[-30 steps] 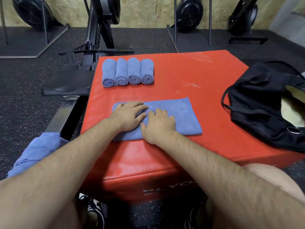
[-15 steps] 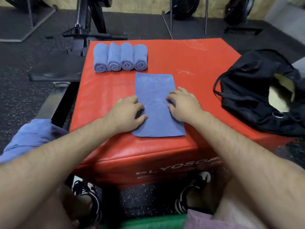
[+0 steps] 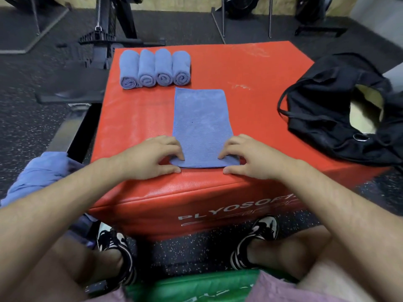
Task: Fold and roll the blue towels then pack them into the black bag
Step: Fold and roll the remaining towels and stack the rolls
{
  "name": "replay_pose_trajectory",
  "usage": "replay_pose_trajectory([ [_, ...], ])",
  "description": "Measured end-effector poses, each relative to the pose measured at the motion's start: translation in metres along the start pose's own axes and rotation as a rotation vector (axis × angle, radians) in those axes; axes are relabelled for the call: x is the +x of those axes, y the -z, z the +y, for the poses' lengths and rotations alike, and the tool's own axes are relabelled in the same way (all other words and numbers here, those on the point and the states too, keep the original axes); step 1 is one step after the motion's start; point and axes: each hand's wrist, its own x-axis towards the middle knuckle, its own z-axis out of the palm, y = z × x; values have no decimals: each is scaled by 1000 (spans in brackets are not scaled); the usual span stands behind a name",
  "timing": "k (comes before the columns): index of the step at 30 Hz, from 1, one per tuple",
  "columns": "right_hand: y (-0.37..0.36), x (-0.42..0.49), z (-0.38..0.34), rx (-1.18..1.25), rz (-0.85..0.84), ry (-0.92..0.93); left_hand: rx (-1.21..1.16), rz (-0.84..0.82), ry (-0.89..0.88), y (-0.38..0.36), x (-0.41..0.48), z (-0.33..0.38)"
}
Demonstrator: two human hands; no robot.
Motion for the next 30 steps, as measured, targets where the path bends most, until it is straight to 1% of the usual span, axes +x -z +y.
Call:
replay_pose_trajectory([
  [3, -1, -2, -2, -65, 30, 41, 61, 6, -5, 0, 0, 2],
  [6, 3, -4, -2, -113, 7, 39, 99, 24, -10, 2, 2, 6],
  [12, 7, -9, -1, -100, -13, 21, 47, 57, 54, 4, 2, 7],
  [19, 5, -5, 2, -116, 102, -14, -24, 123, 121, 4, 6, 6],
  [22, 2, -2, 7, -40, 166, -41, -12, 132, 98, 1, 7, 6],
  [26, -1, 5, 11, 57, 237, -77, -40, 185, 114, -1, 10, 1],
  [28, -6, 7, 12, 40, 236, -90, -44, 206, 125, -4, 13, -1],
  [30, -11, 8, 12, -31, 261, -73, -27, 226, 130, -8, 15, -2],
])
